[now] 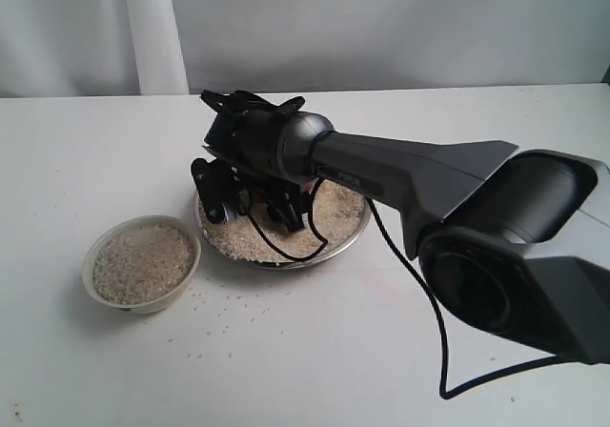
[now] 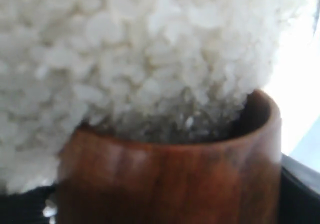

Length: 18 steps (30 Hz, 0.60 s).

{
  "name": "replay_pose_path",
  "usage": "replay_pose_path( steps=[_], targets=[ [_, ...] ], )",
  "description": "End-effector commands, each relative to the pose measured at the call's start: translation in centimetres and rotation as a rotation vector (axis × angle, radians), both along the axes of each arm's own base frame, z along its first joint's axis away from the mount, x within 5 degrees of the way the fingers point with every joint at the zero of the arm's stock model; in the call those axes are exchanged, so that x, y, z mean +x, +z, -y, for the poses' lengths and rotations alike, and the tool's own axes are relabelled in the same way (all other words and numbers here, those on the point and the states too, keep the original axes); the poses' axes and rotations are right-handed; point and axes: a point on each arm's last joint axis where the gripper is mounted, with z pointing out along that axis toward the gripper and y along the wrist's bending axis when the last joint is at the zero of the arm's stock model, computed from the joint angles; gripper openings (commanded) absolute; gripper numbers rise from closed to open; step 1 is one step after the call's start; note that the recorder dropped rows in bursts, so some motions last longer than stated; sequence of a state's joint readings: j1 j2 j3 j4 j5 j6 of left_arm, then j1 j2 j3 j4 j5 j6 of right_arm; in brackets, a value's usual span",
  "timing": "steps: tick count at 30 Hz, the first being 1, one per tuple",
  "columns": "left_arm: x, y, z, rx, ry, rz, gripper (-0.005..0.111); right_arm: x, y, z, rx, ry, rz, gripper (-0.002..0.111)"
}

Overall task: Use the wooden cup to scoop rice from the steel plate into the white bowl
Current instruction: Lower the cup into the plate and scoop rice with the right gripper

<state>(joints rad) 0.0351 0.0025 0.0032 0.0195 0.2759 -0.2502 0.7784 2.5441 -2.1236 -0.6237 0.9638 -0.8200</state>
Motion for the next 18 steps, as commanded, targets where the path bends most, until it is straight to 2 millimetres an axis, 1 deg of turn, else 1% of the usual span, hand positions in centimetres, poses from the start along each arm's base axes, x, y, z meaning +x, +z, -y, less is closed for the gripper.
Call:
replay_pose_path(
  steps=[1, 7, 14, 18],
  targets=[
    [0.0, 0.2, 0.0, -0.005, -0.004, 0.015, 0.000, -0.3, -1.4, 0.2, 0.122, -0.116, -0.109, 0.000],
    [0.0, 0.2, 0.0, -0.005, -0.004, 0.015, 0.000, 0.4, -1.7, 1.4, 0.266, -0.233, -0.233, 0.000],
    [0.0, 0.2, 0.0, -0.005, -0.004, 0.015, 0.000, 1.4, -1.9, 2.7, 0.359, -0.314, -0.294, 0.000],
    [0.0, 0.2, 0.0, -0.005, -0.004, 0.015, 0.000, 1.9, -1.9, 3.2, 0.462, -0.364, -0.367, 0.000]
  ],
)
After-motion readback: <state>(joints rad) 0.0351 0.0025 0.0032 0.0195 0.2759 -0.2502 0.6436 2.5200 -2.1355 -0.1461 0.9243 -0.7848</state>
